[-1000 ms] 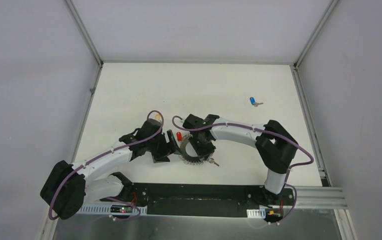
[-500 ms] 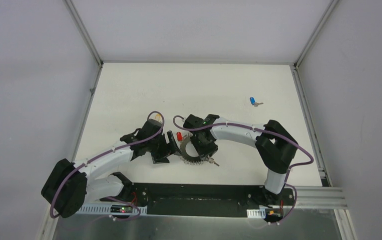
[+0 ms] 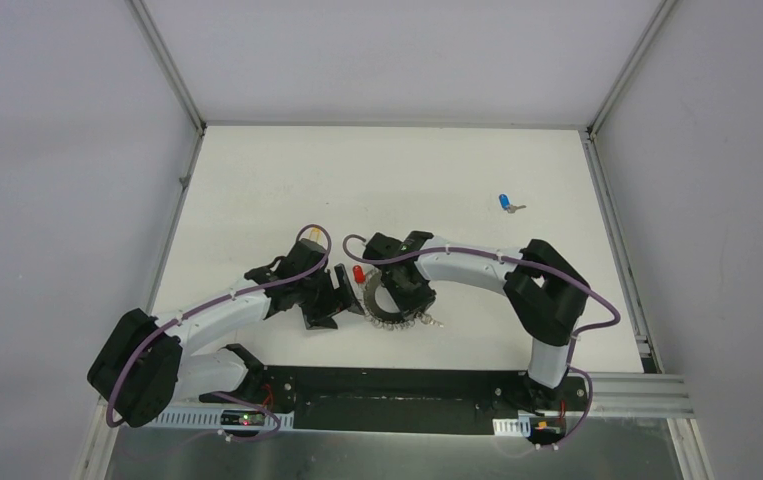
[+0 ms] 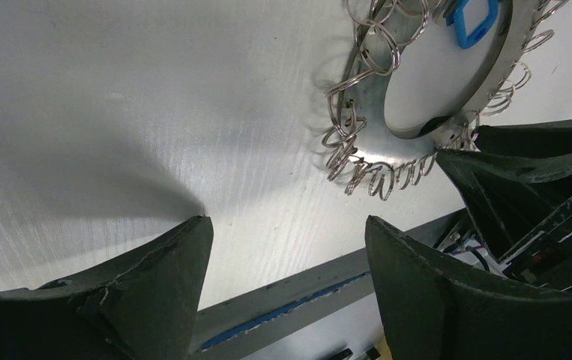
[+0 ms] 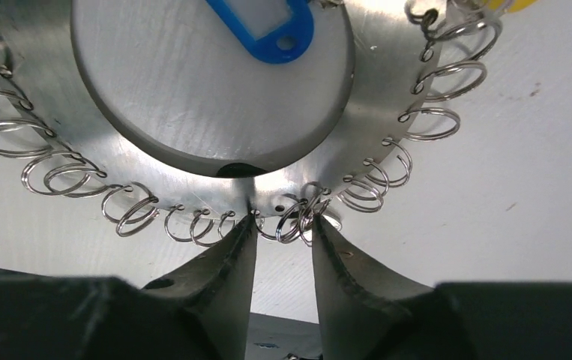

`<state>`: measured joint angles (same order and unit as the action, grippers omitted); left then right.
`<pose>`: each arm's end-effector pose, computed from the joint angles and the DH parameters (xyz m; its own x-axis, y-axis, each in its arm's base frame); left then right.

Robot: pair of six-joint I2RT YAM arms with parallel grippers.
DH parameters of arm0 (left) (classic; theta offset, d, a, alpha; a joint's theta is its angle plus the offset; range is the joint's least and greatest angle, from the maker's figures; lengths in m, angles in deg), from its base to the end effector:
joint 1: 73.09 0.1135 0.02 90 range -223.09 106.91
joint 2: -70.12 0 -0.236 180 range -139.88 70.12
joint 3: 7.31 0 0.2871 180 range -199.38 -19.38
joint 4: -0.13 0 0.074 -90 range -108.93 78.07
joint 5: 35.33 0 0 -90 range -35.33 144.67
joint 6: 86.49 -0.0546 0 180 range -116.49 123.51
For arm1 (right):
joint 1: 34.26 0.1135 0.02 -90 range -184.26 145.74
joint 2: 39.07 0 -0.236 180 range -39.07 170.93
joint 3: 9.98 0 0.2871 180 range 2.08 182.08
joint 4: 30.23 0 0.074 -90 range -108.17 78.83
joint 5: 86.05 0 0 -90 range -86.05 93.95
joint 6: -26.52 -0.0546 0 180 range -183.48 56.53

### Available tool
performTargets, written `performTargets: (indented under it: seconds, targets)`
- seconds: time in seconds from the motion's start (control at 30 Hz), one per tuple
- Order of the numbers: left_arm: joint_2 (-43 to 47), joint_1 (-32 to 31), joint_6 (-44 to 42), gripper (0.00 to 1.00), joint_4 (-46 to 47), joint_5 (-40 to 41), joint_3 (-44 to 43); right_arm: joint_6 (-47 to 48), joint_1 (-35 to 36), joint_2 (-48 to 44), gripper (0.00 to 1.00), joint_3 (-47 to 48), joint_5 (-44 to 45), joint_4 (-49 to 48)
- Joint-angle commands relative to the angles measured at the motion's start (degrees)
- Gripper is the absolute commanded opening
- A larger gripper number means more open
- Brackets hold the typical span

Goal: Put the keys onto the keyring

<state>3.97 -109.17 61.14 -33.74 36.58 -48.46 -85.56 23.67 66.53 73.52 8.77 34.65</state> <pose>0.1920 -0.1609 0.1002 -0.9528 -0.2991 -0.0523 -0.2151 0.7865 -0.5790 0.1930 0.2994 0.1046 -0.8079 -0.5839 -0.0804 -0.5810 0.8118 -0.0580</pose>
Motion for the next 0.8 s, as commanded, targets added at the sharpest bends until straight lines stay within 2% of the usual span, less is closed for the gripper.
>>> performTargets:
  seconds: [0.0,0.17,0.6,0.77]
  targets:
    - [0.1,-0.6,-0.7,0.77,1.3,0.0,-1.0,0.9,0.3,-2.1,0.33,2.6,5.5,2.3]
    - [-0.3,-0.6,-0.6,0.77,1.4,0.0,-1.0,1.1,0.2,-3.5,0.27,3.3,7.9,3.4]
    - [0.4,-0.6,-0.9,0.77,1.4,0.3,-0.8,2.8,-4.3,-5.9,0.27,1.8,9.7,4.5]
    - [0.3,-0.7,-0.9,0.77,1.8,-0.1,-1.0,3.5,-7.2,-8.6,0.28,0.2,6.1,2.8]
